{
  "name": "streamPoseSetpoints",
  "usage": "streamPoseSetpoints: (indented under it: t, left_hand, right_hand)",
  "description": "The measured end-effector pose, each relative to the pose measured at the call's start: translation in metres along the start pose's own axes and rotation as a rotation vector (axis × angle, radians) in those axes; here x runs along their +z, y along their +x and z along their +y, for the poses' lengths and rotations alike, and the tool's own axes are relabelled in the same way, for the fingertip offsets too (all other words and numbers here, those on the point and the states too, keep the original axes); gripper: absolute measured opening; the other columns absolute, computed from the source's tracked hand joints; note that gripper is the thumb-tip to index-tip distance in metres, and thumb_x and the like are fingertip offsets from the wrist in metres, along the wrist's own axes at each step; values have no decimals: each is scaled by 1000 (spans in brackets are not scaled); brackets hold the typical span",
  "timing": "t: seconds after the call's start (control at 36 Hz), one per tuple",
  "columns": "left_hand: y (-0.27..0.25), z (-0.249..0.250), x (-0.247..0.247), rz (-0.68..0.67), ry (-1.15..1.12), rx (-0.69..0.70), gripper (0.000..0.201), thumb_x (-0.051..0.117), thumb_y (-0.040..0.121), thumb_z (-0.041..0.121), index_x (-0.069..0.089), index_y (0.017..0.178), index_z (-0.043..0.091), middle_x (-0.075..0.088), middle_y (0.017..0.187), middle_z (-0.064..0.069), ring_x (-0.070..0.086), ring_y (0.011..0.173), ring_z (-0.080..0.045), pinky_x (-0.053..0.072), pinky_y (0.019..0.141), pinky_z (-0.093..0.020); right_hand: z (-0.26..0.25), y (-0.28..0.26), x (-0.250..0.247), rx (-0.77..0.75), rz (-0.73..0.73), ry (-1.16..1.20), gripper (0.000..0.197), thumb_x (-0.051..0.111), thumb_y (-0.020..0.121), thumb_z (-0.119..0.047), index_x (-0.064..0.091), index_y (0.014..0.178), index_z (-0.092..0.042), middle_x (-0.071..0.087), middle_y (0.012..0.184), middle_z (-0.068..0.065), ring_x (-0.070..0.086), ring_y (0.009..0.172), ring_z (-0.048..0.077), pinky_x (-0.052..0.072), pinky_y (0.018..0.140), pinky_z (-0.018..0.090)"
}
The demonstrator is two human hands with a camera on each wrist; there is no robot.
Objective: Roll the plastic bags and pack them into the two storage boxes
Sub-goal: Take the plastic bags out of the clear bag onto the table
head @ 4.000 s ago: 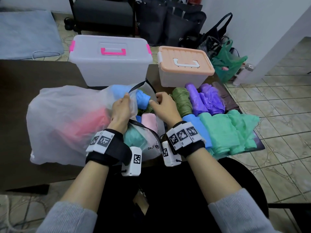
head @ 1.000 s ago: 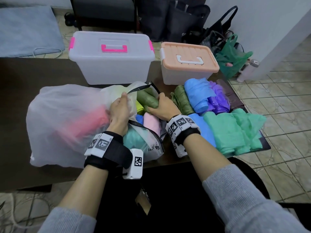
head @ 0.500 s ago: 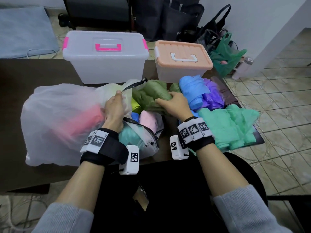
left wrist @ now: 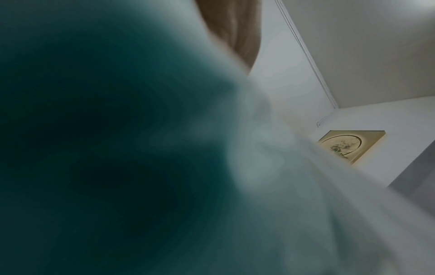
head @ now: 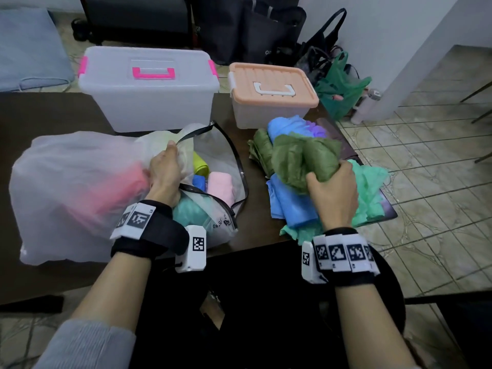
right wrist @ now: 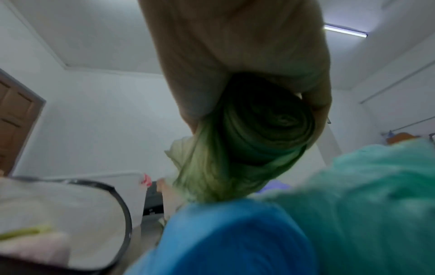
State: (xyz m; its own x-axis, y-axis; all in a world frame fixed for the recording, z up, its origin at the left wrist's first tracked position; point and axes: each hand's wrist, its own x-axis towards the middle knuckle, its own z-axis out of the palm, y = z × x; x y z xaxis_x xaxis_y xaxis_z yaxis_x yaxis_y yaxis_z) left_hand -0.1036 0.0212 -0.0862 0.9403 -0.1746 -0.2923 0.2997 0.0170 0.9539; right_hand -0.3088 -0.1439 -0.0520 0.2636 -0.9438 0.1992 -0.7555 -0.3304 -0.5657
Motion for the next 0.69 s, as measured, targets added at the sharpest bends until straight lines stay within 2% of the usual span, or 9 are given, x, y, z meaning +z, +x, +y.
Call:
streamPoseSetpoints:
  t: [0.08,0.17,0.25,0.33,0.44,0.5,0.56,0.61,0.69]
  left_hand:
    - [1,-1,-1,2,-1,-2,33,44,98,32,45,67,20,39,64,3,38,58,-13,33,55,-26]
    - [1,-1,-2,-7,-8,-6,33,44,98,32,44,66,20,38,64,3,37,57,-13,32,54,-26]
    - [1,-1,-3,-14,-11,-7,34,44,98,32,44,66,20,38,63,2,37,57,-13,32,56,-27]
    - [-1,0,-3,-27,-40,-19,34,43,99,31,44,67,20,39,63,3,38,56,-12,34,55,-26]
    - [-3,1,-3,-38,-36,-20,34,43,99,31,44,67,20,38,63,3,38,56,-12,33,54,-26]
    - [-3,2,-4,-53,-30,-30,34,43,99,31,43,66,20,36,62,3,36,56,-12,32,53,-26]
    - [-5,1,-4,-83,-15,-45,33,43,98,33,44,67,20,36,64,2,36,56,-13,31,53,-26]
    - [-9,-1,-3,-104,17,-38,35,45,97,35,43,65,20,36,63,2,36,55,-13,31,54,-27]
    - [-14,-5,-2,-137,53,-5,42,44,97,35,31,60,21,26,58,1,27,50,-14,24,52,-29]
  right_hand:
    - [9,-9,6,-15,30,-126,65,60,80,-30,35,137,-11,49,124,18,48,115,35,40,85,45]
    - [13,-15,14,-29,-25,-238,72,60,81,-28,27,145,-22,44,124,16,45,115,34,39,86,45]
    - [15,-18,19,-39,-87,-338,71,59,84,-30,25,146,-27,41,126,16,41,116,34,37,89,45]
    - [16,-15,19,-57,-102,-383,68,56,84,-39,28,144,-25,37,134,17,34,123,34,34,94,47]
    - [14,-7,15,-33,-189,-362,70,44,87,-58,27,144,-21,22,150,16,15,139,35,14,109,55]
    - [13,-3,13,-11,-248,-307,69,39,89,-59,26,145,-20,15,153,16,7,142,36,6,111,57]
    - [8,-2,12,-27,-245,-250,68,40,91,-55,26,145,-17,11,154,16,1,142,36,2,111,58]
    - [-1,-2,13,-72,-155,-199,62,45,92,-47,30,141,-12,14,152,17,5,141,36,8,111,57]
    - [-22,-5,15,-182,30,-54,46,51,91,-32,45,125,-2,38,135,21,31,126,37,28,102,46]
